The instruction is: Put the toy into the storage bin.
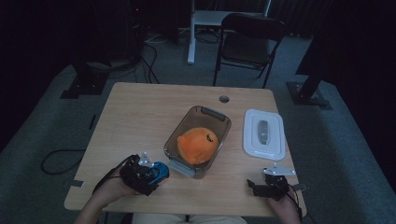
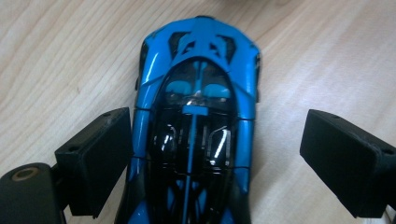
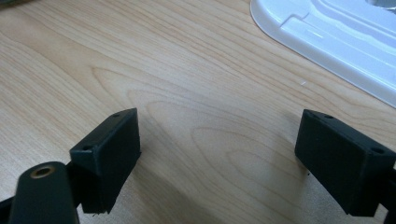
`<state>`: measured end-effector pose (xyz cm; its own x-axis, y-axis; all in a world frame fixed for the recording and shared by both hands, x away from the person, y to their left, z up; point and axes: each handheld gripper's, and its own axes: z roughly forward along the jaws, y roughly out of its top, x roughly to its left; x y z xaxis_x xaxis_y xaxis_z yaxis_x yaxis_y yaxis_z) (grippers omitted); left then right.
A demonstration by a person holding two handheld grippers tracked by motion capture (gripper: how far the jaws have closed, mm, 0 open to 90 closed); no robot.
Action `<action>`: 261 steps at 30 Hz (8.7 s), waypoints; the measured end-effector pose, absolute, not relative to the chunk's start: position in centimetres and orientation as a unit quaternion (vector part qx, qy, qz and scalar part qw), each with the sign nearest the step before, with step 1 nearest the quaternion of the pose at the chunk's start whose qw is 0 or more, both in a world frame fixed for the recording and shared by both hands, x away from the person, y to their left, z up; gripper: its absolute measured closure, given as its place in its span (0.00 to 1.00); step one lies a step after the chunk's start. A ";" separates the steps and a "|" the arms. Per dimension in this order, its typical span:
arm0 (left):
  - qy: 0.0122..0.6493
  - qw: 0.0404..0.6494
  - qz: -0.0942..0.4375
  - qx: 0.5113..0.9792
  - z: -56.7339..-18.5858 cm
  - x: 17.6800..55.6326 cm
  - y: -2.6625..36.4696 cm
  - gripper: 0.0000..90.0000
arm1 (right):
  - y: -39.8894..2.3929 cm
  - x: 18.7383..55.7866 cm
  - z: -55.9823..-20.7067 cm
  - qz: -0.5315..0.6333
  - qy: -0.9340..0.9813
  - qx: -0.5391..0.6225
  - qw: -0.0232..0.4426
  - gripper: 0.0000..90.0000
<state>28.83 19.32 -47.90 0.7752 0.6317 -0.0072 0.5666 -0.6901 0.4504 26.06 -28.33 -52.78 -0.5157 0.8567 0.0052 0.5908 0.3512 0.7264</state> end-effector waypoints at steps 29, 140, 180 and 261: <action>0.329 0.193 0.080 0.921 -48.9 29.4 19.8 0.30 | -28.3 26.1 -52.8 0.345 0.799 0.454 0.192 0.15; 0.326 0.241 0.076 0.911 -38.7 43.8 6.8 0.32 | -22.3 26.7 -52.7 0.339 0.782 0.476 0.217 0.14; 0.358 0.317 0.145 0.866 -37.6 42.9 15.6 0.02 | -21.9 27.7 -50.6 0.358 0.777 0.463 0.230 0.14; 0.381 0.319 0.134 0.857 -47.9 37.7 14.3 0.03 | -19.4 33.9 -50.2 0.380 0.788 0.436 0.210 0.16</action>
<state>37.65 14.35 -47.90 0.6733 0.7392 -0.0138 0.5687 -0.5059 0.6486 33.94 -19.39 -50.22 -0.5311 0.8473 0.0015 0.5281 0.3296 0.7826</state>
